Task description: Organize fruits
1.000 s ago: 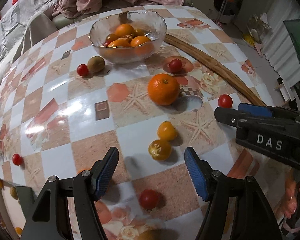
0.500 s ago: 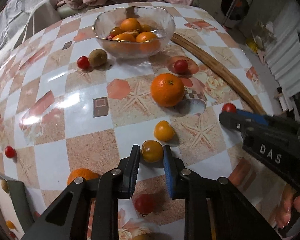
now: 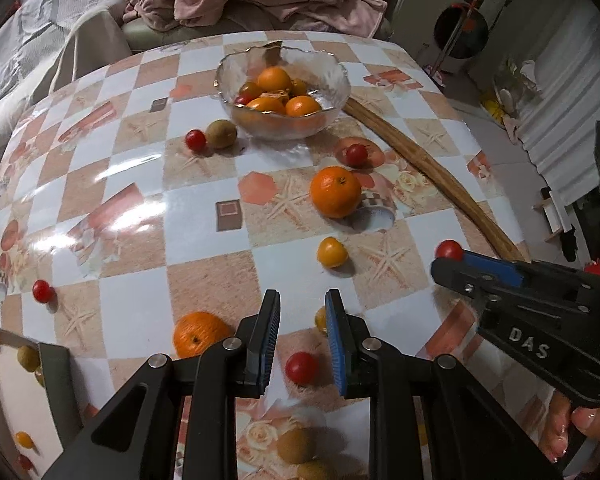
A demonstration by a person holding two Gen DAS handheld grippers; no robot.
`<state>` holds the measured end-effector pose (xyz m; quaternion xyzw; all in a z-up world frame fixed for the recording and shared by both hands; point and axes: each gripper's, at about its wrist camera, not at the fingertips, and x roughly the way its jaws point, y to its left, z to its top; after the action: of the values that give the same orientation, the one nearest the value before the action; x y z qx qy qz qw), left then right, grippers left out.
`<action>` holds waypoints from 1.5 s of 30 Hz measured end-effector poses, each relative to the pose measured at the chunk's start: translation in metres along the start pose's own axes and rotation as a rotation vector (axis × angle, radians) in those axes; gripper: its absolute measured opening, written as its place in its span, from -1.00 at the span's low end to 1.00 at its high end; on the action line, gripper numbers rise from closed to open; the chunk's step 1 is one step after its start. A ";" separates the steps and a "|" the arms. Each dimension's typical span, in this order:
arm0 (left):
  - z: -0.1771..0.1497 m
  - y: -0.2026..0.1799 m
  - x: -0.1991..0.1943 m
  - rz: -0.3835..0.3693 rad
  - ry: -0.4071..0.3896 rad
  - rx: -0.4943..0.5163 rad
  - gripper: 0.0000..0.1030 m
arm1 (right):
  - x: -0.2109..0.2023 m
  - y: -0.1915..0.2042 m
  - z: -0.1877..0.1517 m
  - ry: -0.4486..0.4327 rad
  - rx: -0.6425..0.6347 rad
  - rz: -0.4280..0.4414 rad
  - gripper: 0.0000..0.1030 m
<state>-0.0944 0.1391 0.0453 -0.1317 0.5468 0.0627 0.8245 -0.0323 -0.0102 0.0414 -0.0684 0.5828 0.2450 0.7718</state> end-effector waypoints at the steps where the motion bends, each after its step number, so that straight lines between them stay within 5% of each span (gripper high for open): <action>1: -0.001 0.002 -0.001 -0.002 0.003 -0.007 -0.51 | -0.002 0.001 -0.001 0.001 0.001 0.000 -0.55; 9: -0.012 0.010 -0.014 -0.002 0.002 -0.005 -0.51 | -0.013 0.015 -0.009 -0.001 -0.020 -0.008 -0.54; 24: -0.008 -0.022 0.022 -0.028 0.051 0.115 -0.49 | -0.018 -0.005 -0.030 0.019 0.044 -0.009 -0.55; 26: 0.000 -0.022 0.025 -0.031 0.042 0.106 -0.23 | -0.018 -0.009 -0.030 0.019 0.056 -0.004 -0.55; 27: 0.004 -0.022 0.025 -0.027 0.032 0.099 0.32 | -0.018 -0.011 -0.029 0.018 0.061 -0.002 -0.55; 28: 0.007 -0.022 0.022 -0.019 -0.009 0.089 0.42 | -0.018 -0.013 -0.029 0.018 0.066 0.001 -0.55; 41: 0.027 -0.035 0.055 0.085 0.019 0.124 0.41 | -0.016 -0.033 -0.029 0.014 0.117 0.025 -0.54; 43: 0.028 -0.037 0.060 0.086 0.028 0.133 0.01 | -0.015 -0.033 -0.029 0.014 0.118 0.027 -0.54; 45: 0.028 -0.039 0.060 0.098 0.027 0.139 -0.10 | -0.015 -0.034 -0.029 0.015 0.121 0.029 -0.54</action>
<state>-0.0363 0.1074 0.0060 -0.0480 0.5666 0.0634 0.8201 -0.0447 -0.0555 0.0400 -0.0149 0.6034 0.2198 0.7664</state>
